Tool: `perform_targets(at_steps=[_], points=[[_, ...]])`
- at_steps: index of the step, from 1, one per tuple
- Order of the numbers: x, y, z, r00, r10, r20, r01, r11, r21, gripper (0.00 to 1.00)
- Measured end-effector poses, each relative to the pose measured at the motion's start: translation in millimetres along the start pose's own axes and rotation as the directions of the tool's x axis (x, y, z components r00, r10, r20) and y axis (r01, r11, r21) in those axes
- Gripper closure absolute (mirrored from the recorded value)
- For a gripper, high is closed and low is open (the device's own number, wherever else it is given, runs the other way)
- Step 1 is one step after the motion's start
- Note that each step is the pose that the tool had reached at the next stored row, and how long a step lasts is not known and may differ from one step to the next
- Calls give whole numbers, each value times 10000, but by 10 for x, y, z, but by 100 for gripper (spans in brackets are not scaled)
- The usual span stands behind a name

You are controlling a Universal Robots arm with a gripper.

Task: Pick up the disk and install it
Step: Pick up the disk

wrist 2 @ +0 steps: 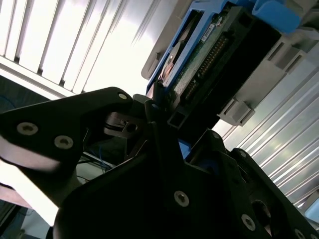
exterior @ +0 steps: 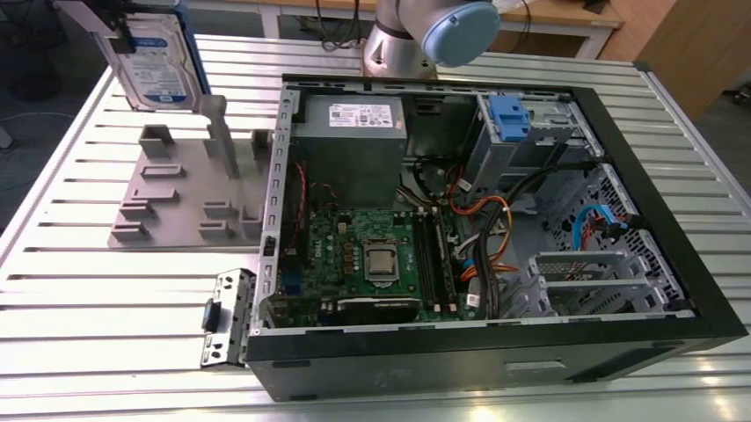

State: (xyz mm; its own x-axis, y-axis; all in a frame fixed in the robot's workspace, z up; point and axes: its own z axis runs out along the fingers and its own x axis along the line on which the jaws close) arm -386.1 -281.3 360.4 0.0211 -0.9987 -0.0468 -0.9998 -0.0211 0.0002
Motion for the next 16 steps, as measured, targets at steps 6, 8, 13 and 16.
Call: perform_targets(at_steps=[6, 8, 13, 16], points=[[-4, 0, -84, 10000, 0, 14, 0, 10000, 0, 64], [-5, 0, -113, 10000, 0, 18, 0, 10000, 0, 64], [-9, 0, -186, 10000, 0, 24, 0, 10000, -1, 64], [-10, 0, -223, 10000, 0, 26, 0, 10000, 0, 64]])
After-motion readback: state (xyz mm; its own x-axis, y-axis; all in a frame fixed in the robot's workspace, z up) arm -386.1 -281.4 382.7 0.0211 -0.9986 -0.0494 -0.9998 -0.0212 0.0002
